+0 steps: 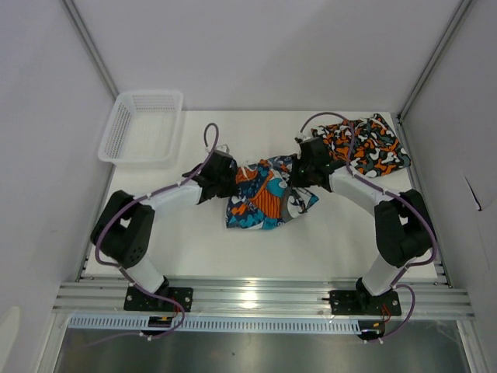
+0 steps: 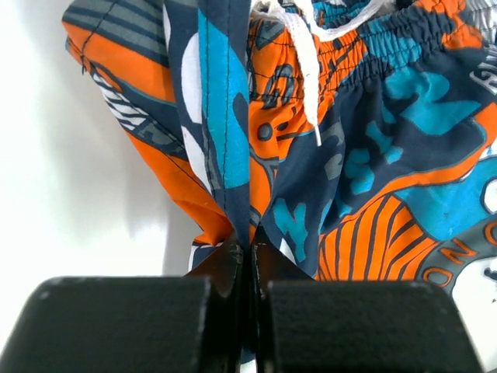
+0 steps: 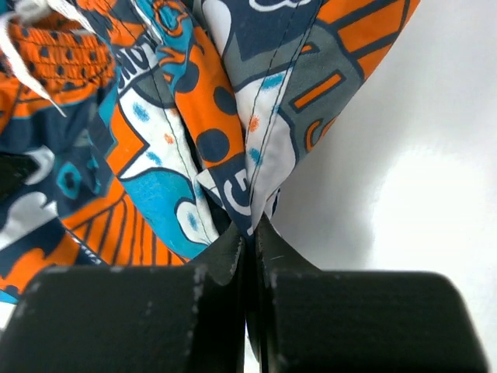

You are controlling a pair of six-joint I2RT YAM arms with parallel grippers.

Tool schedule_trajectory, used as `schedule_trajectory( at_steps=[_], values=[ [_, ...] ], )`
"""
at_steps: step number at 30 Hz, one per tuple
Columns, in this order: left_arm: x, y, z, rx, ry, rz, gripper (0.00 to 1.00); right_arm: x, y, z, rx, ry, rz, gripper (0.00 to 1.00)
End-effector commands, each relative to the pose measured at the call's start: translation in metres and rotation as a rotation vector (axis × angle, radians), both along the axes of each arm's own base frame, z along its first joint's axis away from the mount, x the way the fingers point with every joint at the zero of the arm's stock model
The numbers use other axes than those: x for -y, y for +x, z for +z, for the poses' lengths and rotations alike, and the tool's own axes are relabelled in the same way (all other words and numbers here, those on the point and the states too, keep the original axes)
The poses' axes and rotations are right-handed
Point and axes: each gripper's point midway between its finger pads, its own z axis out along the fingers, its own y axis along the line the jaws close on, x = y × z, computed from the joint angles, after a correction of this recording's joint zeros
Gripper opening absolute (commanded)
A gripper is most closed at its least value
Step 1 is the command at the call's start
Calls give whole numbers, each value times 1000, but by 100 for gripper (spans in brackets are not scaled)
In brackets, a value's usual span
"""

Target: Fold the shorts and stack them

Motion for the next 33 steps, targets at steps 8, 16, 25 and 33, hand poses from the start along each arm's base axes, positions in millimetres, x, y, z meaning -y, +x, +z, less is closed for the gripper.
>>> schedule_trajectory(
  at_steps=[8,16,25,33],
  values=[
    [95,78,45,101,-114,-18,0,56,71,52,89,-12,-136,0],
    [158,124,79,174,-232,-70,0,93,111,68,97,24,-212,0],
    [203,148,104,231,-384,-125,0,117,141,74,103,41,-257,0],
    [191,146,101,209,-345,-91,0,113,143,60,60,76,-235,0]
  ],
)
